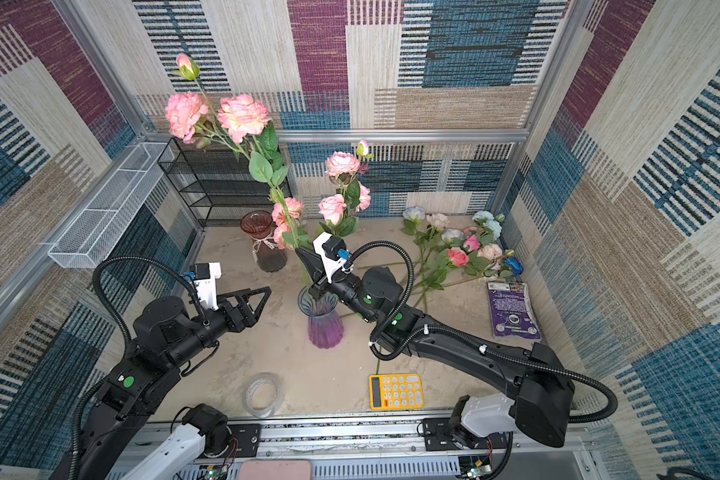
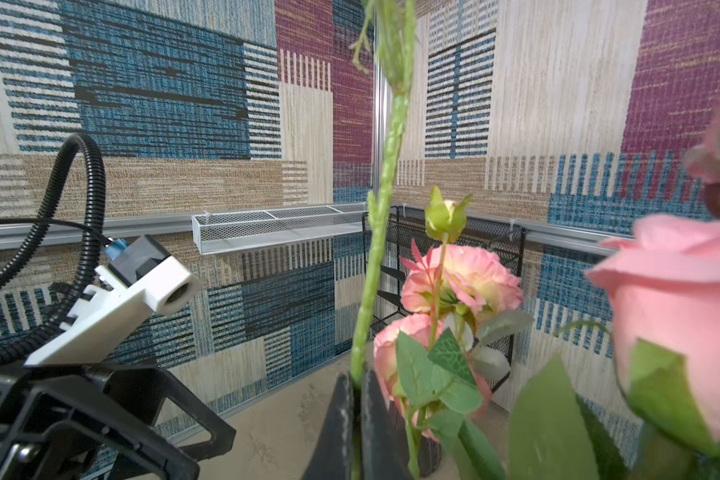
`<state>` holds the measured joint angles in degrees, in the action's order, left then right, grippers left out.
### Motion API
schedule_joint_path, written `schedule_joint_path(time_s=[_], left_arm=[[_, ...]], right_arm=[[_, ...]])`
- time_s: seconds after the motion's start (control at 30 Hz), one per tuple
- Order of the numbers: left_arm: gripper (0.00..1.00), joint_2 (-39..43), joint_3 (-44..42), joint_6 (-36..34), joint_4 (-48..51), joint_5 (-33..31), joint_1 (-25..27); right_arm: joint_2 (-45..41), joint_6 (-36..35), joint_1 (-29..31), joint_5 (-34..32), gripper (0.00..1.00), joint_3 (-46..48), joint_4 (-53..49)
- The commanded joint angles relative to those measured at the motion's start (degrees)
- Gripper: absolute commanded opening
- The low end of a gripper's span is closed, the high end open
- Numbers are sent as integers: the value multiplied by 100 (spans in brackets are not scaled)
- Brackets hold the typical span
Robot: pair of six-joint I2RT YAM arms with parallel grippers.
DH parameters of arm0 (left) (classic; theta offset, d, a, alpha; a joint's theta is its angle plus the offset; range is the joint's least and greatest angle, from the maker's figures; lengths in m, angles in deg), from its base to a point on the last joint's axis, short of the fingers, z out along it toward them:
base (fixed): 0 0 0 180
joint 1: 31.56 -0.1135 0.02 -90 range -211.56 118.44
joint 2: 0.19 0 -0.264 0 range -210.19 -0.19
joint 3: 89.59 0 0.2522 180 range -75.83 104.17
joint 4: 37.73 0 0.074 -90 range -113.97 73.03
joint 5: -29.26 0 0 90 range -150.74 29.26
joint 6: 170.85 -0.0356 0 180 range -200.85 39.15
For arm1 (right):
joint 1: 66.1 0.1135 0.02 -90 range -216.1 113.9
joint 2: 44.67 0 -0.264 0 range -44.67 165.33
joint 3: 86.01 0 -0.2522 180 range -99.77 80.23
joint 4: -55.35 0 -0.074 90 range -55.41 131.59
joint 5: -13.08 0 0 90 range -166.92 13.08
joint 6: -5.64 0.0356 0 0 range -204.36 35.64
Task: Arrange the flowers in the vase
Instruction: 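Carry the rose over the vase and lower its stem in with the right gripper, then open the right gripper and move it back to the flower pile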
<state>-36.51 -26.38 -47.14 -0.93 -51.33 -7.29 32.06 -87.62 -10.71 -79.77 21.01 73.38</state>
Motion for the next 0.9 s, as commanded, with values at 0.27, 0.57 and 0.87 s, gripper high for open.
schedule_joint_path(time_s=[0.27, 0.57, 0.87], left_arm=[[84, -58, -97, 57, -340, 240, -3], [84, -121, -296, 103, -453, 246, -11], [84, -137, -405, 16, -551, 230, -6]], right_arm=[[-729, 769, 6, 39, 49, 543, -1019], [-1828, 1779, 4, 39, 53, 1214, -2074], [-2192, 3601, -1630, -73, 54, 2204, -3524]])
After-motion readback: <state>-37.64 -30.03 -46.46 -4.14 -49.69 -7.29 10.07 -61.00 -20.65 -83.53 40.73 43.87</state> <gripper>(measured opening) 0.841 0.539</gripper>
